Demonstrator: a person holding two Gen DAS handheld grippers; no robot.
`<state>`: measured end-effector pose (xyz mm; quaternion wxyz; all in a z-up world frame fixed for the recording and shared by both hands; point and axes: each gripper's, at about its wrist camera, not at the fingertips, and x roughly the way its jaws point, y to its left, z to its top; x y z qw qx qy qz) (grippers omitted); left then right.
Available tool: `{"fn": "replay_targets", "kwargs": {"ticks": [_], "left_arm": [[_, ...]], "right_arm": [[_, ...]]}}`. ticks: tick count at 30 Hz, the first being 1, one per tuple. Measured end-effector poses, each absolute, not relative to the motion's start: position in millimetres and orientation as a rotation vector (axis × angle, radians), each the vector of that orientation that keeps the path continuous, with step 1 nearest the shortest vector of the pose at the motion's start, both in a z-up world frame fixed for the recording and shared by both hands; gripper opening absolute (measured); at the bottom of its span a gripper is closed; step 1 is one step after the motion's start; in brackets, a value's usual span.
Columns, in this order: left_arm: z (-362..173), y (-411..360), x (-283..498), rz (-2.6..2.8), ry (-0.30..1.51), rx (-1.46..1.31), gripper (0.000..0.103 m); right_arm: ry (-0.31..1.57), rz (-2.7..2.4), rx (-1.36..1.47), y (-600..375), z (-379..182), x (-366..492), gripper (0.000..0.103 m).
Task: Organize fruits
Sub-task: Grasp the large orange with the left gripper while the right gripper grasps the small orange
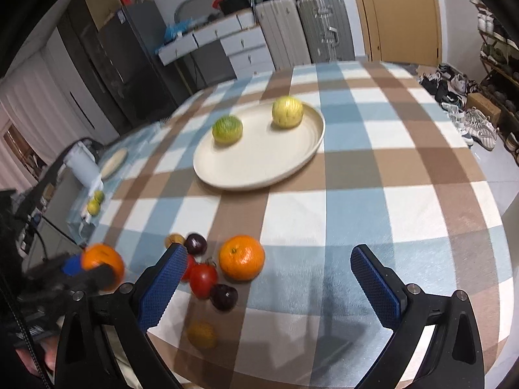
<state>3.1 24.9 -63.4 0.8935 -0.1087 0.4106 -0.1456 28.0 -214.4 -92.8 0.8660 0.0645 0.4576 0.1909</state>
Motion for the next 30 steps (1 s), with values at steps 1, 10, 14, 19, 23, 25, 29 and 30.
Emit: {"fn": "replay_targets", "kwargs": {"ticks": [1, 10, 14, 19, 23, 25, 29, 30], "left_arm": [[-62.2, 27.0, 2.7, -0.305, 0.851, -0.236, 0.039], [-56.5, 22.7, -3.0, -0.346, 0.847, -0.236, 0.039], [-56.0, 23.3, -4.4, -0.355, 0.852, -0.243, 0.039], [-57.5, 25.2, -3.2, -0.355, 0.855, -0.247, 0.039], [-58.6, 24.6, -3.4, -0.362, 0.858, -0.252, 0.039], [-59.0, 23.5, -3.3, -0.364, 0.858, -0.249, 0.039], [-59.8, 23.7, -1.6, -0.359, 0.86, -0.25, 0.039], [-59.9, 23.7, -1.8, -0.356, 0.86, -0.25, 0.039]], "right_arm": [[0.969, 0.403, 0.132, -213.3, -95.5, 28.8, 0.102], [1.034, 0.437, 0.106, -193.5, -115.6, 38.8, 0.098], [1.072, 0.438, 0.103, -186.1, -122.7, 45.4, 0.082], [1.109, 0.431, 0.153, -183.8, -129.4, 55.2, 0.073], [1.119, 0.44, 0.138, -178.6, -131.5, 56.6, 0.054], [1.119, 0.444, 0.138, -177.7, -132.0, 56.1, 0.048], [1.124, 0.464, 0.154, -177.4, -132.6, 56.0, 0.042], [1.123, 0.463, 0.145, -176.7, -132.1, 55.3, 0.042]]}}
